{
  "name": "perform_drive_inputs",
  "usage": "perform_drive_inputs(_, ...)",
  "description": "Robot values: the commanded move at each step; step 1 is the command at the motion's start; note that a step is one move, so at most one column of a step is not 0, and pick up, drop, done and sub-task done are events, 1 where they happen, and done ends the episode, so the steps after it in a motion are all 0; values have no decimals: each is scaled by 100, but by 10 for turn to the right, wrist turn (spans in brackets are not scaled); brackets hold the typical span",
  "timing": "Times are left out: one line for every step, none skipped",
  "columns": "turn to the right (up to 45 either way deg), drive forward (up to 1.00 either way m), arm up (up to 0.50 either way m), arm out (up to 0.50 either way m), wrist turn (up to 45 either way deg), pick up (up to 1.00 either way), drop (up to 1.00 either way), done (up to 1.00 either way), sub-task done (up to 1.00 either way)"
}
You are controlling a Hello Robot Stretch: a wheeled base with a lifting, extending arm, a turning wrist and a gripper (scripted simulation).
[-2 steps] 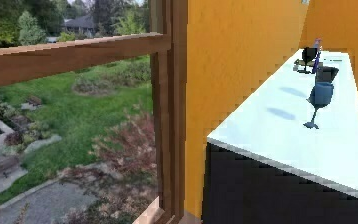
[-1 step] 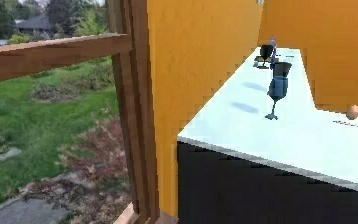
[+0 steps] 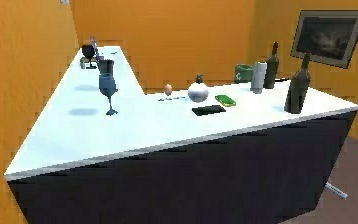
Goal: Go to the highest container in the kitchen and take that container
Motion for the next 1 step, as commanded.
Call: perform_drive_inputs(450,0,0,0,0,0,0,0,0)
